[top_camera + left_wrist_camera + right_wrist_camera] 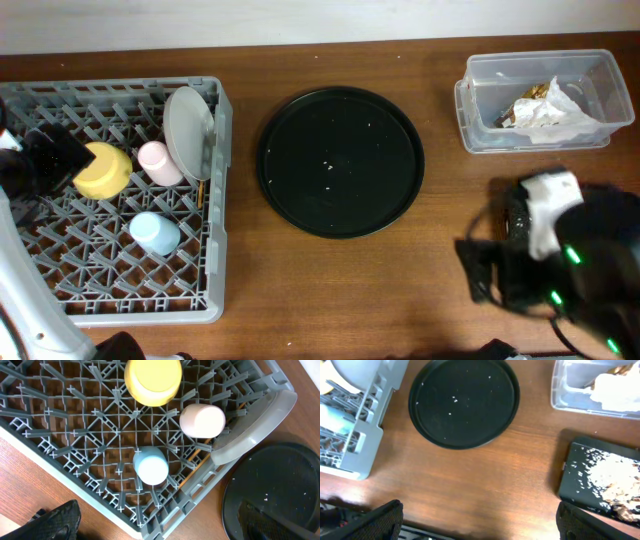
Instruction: Sort waste into correct bins and load items into the dishwasher rack
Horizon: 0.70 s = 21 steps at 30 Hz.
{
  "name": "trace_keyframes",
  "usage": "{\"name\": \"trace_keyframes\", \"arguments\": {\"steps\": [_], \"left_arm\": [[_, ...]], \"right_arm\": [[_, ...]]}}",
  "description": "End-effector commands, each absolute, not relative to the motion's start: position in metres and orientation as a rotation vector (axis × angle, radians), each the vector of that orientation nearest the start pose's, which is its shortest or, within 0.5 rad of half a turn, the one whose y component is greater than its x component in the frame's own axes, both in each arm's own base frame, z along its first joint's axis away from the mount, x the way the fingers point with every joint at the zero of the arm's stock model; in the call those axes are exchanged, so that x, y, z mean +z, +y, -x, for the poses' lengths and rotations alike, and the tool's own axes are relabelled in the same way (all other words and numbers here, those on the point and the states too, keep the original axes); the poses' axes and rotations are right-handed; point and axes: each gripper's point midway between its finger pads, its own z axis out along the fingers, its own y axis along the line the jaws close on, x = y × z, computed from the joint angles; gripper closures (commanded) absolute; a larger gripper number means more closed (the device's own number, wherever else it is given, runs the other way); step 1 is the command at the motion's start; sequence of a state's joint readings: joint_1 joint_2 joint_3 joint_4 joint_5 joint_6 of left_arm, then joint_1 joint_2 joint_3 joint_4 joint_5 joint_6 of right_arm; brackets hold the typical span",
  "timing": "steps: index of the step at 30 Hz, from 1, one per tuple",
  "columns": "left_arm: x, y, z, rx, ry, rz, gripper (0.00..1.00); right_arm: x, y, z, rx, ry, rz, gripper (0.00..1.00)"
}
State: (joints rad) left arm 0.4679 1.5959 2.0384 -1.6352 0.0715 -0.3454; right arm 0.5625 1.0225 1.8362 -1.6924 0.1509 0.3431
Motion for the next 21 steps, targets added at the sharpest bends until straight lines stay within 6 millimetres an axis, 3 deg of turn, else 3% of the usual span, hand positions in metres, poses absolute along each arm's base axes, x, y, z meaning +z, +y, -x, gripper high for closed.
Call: {"name": "trace_keyframes", "arguments": {"steps": [1,4,8,16,21], "left_arm": [[0.307,0.132,-0.285,-0.071,2.539,1.098,0.00],[0.307,0.132,-0.285,-0.071,2.539,1.098,0.00],[0.307,0.132,-0.285,-0.071,2.539,1.098,0.00],[0.307,0.132,-0.285,-0.071,2.539,1.098,0.00],[0.307,0.132,-0.285,-0.071,2.539,1.097,0.00]], "right_arm": [[0.359,0.035,-0.132,0.180,2.363,0.114,0.02],[0.350,0.019,-0.132,0.170,2.238,-0.025,0.02],[0.339,0.018,-0.144,0.132,1.994,0.052,0.02],[0.261,0.018,-0.186,0.120,1.753,0.016,0.02],[0.236,0.034,-0.218,0.193,1.605,0.065,0.02]]}}
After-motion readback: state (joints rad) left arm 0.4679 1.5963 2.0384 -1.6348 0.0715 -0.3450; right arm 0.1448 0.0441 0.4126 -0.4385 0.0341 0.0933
